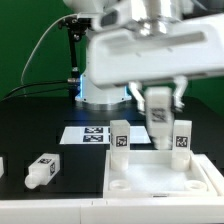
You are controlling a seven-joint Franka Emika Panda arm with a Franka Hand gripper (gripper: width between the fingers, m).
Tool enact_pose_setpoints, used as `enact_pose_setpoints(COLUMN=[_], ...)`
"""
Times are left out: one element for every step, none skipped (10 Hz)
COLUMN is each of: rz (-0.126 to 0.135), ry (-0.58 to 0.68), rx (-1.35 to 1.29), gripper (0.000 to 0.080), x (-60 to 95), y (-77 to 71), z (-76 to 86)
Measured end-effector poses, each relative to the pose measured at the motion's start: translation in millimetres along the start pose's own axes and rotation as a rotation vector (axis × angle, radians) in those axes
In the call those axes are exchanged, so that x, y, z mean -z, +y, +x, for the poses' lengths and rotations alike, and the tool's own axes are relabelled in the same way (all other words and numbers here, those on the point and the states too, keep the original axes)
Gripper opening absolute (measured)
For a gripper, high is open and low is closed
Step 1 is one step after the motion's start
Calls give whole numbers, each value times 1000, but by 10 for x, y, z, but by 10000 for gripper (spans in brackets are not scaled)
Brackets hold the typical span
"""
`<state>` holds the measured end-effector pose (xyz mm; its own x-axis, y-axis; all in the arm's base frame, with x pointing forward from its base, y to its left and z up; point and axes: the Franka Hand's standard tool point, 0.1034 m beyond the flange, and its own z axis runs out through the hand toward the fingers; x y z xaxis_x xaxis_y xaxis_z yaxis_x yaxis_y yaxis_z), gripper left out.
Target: Assemble square table
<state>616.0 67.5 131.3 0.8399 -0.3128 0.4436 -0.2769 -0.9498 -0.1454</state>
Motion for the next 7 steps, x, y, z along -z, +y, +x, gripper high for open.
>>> enact_pose_setpoints(rz=[-11, -15, -15, -15, -14, -11, -8], ry=[8, 12, 9, 9, 16, 38, 42], rx=[19, 11, 16, 16, 24, 45, 61], gripper=[284, 284, 284, 284, 284, 284, 284], x=[34, 42, 29, 27, 4, -106, -217], y=[102, 150, 135, 138, 116, 34, -48], z=[61, 90, 72, 70, 60, 5, -28])
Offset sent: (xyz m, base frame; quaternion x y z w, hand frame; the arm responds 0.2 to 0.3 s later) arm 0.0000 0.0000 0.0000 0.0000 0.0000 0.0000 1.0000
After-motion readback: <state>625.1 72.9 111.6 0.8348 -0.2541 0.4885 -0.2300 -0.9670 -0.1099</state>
